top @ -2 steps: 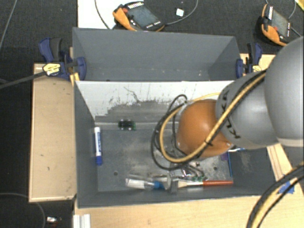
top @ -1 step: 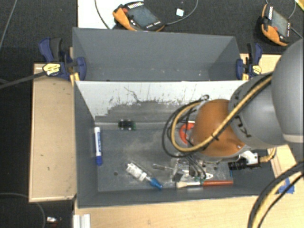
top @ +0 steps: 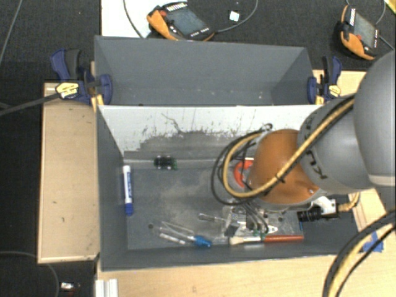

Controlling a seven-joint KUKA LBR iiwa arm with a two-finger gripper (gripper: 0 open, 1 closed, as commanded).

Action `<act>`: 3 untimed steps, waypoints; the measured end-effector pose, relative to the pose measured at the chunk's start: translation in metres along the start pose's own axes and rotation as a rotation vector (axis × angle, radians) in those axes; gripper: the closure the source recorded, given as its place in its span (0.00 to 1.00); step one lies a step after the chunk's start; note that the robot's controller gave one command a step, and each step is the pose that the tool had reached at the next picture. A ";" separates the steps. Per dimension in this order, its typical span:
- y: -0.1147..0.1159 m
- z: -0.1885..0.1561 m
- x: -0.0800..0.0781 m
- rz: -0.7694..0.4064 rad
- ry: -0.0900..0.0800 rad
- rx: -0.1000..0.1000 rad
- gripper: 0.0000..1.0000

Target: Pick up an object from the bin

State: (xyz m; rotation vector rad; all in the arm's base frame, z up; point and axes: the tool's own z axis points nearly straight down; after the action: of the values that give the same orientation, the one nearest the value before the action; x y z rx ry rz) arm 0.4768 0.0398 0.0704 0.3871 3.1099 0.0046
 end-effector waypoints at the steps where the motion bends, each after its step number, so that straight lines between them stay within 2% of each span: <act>1: 0.000 -0.001 0.000 0.001 -0.001 -0.001 1.00; 2: 0.000 -0.011 0.000 0.003 -0.002 -0.001 1.00; 3: 0.000 -0.041 0.000 0.003 0.000 -0.001 1.00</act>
Offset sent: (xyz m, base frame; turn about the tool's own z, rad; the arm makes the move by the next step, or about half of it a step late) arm 0.0000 0.0001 0.0136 0.0011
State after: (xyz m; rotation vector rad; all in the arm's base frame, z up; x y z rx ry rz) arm 0.4763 0.0398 0.1110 0.3912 3.1091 0.0058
